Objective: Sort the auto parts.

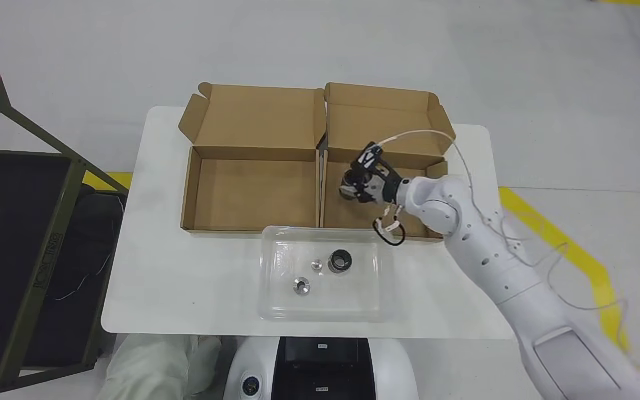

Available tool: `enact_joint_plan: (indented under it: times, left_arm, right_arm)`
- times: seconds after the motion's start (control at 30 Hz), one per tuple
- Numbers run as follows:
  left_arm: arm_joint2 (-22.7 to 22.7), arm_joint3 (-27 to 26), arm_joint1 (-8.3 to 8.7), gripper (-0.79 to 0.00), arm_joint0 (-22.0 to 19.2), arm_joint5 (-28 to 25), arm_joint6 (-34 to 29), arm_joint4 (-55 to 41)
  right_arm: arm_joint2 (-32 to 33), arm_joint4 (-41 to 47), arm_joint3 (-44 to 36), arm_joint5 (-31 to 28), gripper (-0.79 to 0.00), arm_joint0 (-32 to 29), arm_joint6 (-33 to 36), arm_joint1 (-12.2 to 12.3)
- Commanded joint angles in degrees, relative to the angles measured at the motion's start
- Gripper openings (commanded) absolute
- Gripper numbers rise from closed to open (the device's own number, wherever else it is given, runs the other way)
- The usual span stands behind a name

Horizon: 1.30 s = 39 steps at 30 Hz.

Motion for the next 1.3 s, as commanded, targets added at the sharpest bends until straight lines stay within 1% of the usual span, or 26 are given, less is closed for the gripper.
enact_joint_plan:
  times: [0.0,0.23,0.3,0.37,0.5,0.57,0.6,0.63,0.67,0.7,0.77,0.97,1.27]
  left_arm:
    - [0.0,0.0,0.0,0.0,0.0,0.0,0.0,0.0]
    - [0.0,0.0,0.0,0.0,0.0,0.0,0.0,0.0]
    - [0.0,0.0,0.0,0.0,0.0,0.0,0.0,0.0]
    - [0.0,0.0,0.0,0.0,0.0,0.0,0.0,0.0]
    - [0.0,0.0,0.0,0.0,0.0,0.0,0.0,0.0]
    - [0.0,0.0,0.0,0.0,0.0,0.0,0.0,0.0]
    - [0.0,0.0,0.0,0.0,0.0,0.0,0.0,0.0]
    - [0.0,0.0,0.0,0.0,0.0,0.0,0.0,0.0]
    - [0.0,0.0,0.0,0.0,0.0,0.0,0.0,0.0]
    - [0.0,0.0,0.0,0.0,0.0,0.0,0.0,0.0]
    - [0.0,0.0,0.0,0.0,0.0,0.0,0.0,0.0]
    - [0.0,0.0,0.0,0.0,0.0,0.0,0.0,0.0]
    - [0.0,0.0,0.0,0.0,0.0,0.0,0.0,0.0]
  right_arm:
    - [-0.52,0.03,1.19,0.14,-0.785,0.38,-0.15,-0.35]
    - [-1.76,-0.46,3.73,0.74,-0.785,1.34,-0.32,-1.32]
    - [-1.94,-0.8,3.82,0.99,-0.656,1.32,-0.3,-1.47]
    - [-2.02,-1.18,3.8,1.11,-0.6,1.24,-0.22,-1.57]
    - [-1.89,-1.74,3.51,1.22,-0.523,0.95,-0.01,-1.65]
    - [-1.68,-2.0,3.08,1.31,-0.416,0.66,0.13,-1.62]
    - [-1.52,-2.19,2.79,1.35,-0.265,0.49,0.2,-1.58]
    - [-1.34,-2.41,2.45,1.35,-0.179,0.3,0.29,-1.51]
    - [-1.1,-2.61,2.03,1.28,-0.111,0.08,0.38,-1.42]
    - [-0.78,-2.86,1.5,1.24,-0.062,-0.17,0.38,-1.29]
    - [0.06,-3.4,0.16,1.13,0.0,-0.83,0.39,-0.96]
    - [3.73,-5.24,-5.93,0.0,0.0,-3.92,0.43,0.57]
    - [10.62,-9.2,-20.29,-3.24,0.0,-12.18,0.85,3.47]
